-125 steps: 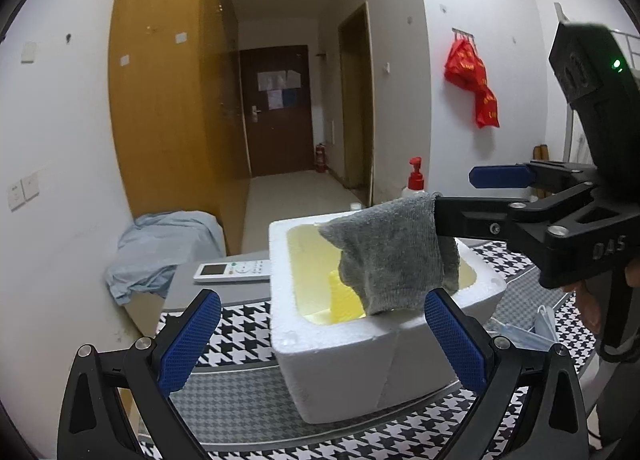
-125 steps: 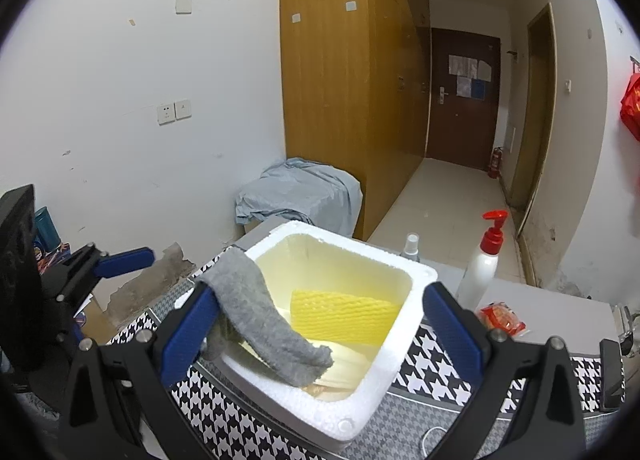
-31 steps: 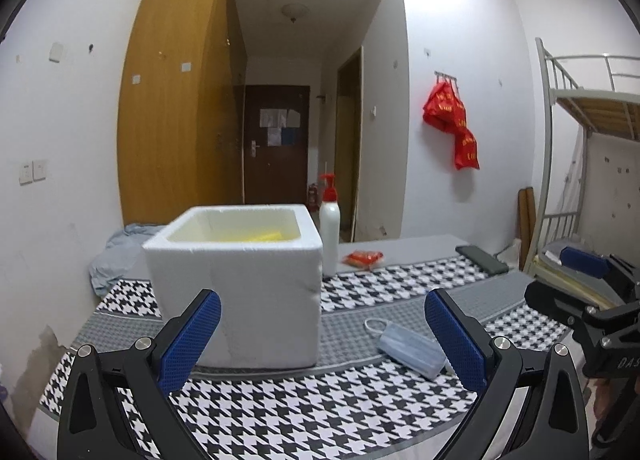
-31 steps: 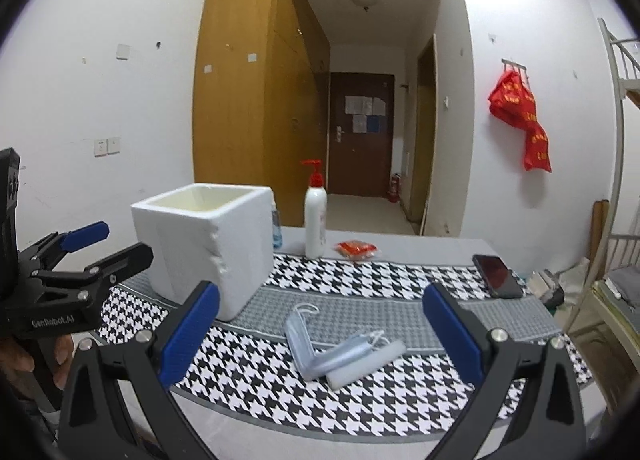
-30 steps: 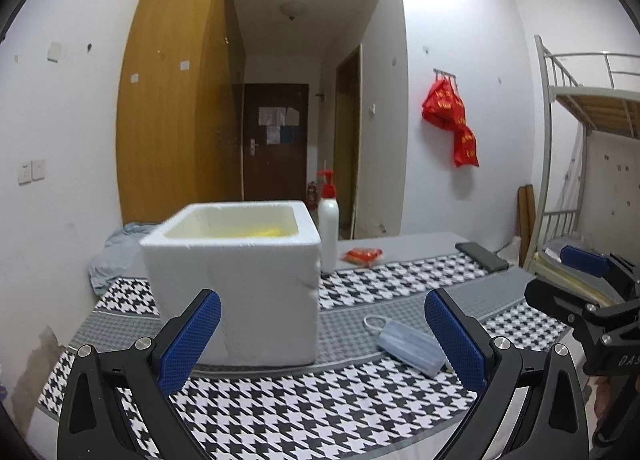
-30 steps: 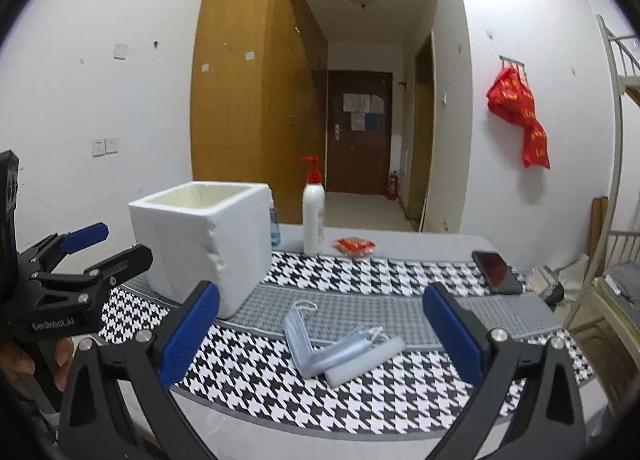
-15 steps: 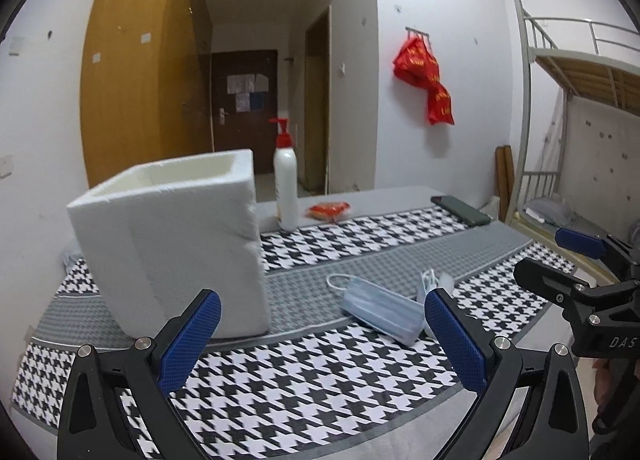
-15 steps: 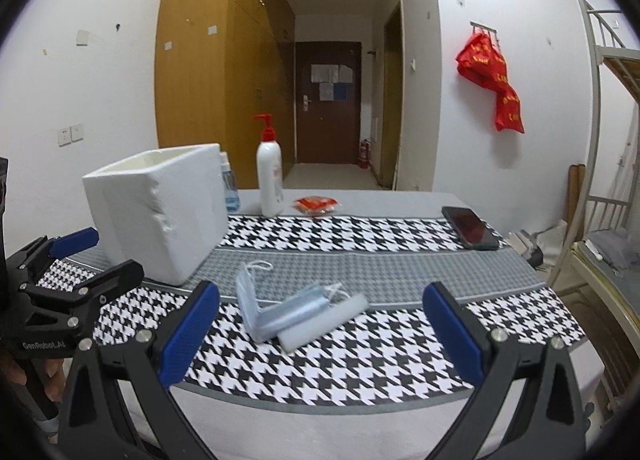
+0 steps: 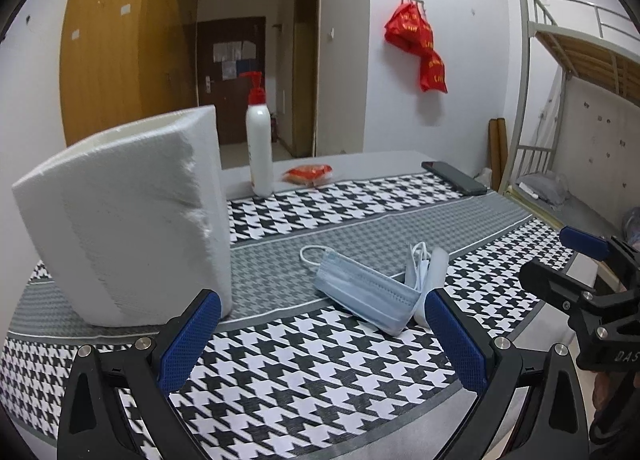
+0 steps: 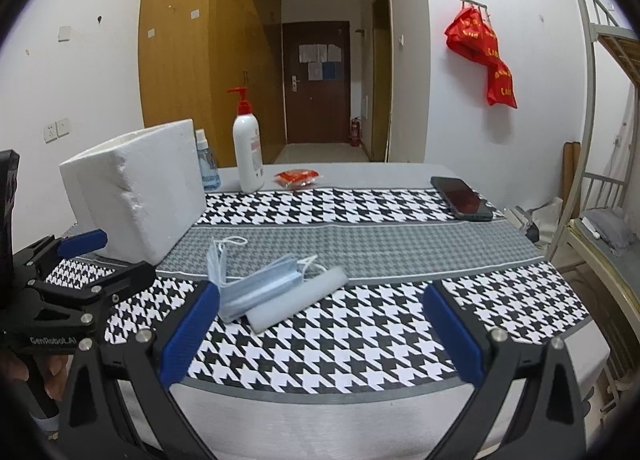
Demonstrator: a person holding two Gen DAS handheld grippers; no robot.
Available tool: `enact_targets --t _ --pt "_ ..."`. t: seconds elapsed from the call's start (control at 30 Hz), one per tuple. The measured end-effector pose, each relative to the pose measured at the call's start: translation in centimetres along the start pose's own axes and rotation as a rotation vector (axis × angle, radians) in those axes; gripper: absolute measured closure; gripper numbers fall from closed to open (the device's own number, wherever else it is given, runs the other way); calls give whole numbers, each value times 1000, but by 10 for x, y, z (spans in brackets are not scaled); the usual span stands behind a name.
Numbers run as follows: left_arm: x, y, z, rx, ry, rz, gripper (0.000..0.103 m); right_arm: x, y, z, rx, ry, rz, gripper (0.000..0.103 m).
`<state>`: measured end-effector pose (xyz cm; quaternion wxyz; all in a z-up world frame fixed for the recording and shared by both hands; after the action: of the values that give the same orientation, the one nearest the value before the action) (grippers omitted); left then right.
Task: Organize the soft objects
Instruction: 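Move both tools toward the blue face mask and white tube on the bed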
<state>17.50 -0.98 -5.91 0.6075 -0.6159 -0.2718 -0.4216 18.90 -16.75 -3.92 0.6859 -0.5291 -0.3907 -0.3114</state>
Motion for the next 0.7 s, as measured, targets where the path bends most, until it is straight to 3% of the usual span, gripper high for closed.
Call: enact_targets --t 0.53,0.7 --pt "0 43 -6 -3 -4 102 1 -5 28 -20 -14 35 65 0" --pt "0 56 -13 -40 3 134 4 -5 35 -24 -8 46 83 0"
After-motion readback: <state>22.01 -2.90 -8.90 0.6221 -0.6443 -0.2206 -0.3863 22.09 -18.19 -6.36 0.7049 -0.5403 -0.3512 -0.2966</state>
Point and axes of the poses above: each gripper's, at about its wrist camera, not at the fingertips, and y roughly the way its jaws point, z to its left, x to its top, the point moved 2 cm from there along y, roughly the way its jaws point, and after that the axes turned 8 degrees about y, right-handed, at the moved point
